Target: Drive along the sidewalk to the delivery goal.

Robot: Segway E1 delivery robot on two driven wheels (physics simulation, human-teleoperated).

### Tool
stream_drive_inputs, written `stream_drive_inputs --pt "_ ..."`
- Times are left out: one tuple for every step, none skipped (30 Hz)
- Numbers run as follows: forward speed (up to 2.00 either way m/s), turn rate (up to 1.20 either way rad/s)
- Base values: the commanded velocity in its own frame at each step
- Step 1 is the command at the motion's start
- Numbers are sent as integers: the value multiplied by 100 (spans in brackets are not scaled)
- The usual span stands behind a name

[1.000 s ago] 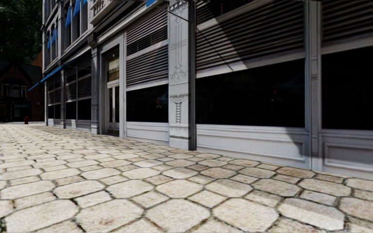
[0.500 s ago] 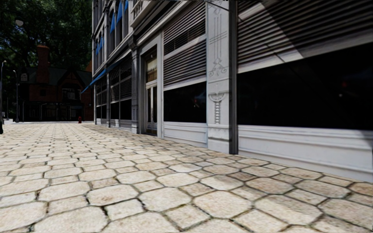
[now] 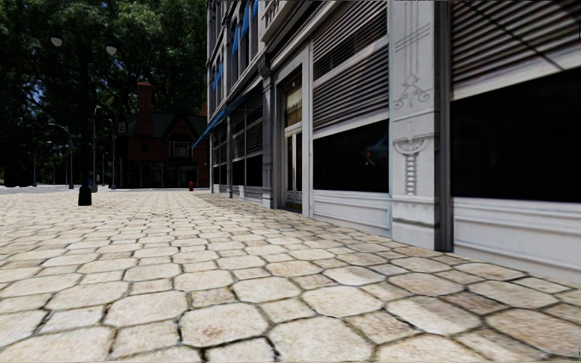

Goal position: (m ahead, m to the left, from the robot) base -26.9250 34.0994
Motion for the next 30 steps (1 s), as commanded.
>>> stream_drive_inputs --pt "80 51" --pt "81 51" --pt "82 51" --pt "84 51" --pt "84 51" --pt "85 51" --pt "87 51" --pt "87 51" --pt "87 51" --pt "88 51" --pt "89 51" --pt "90 51" --pt "90 51" --pt "91 51" --pt "92 51" --pt "92 51" --pt "93 51" --pt "93 51" --pt "93 51" --pt "93 51" --pt "93 51" --pt "94 51" --pt "94 51" --pt "94 51" --pt "94 51" --pt "95 51" --pt "95 51" --pt "95 51" --pt "95 51" --pt "95 51"
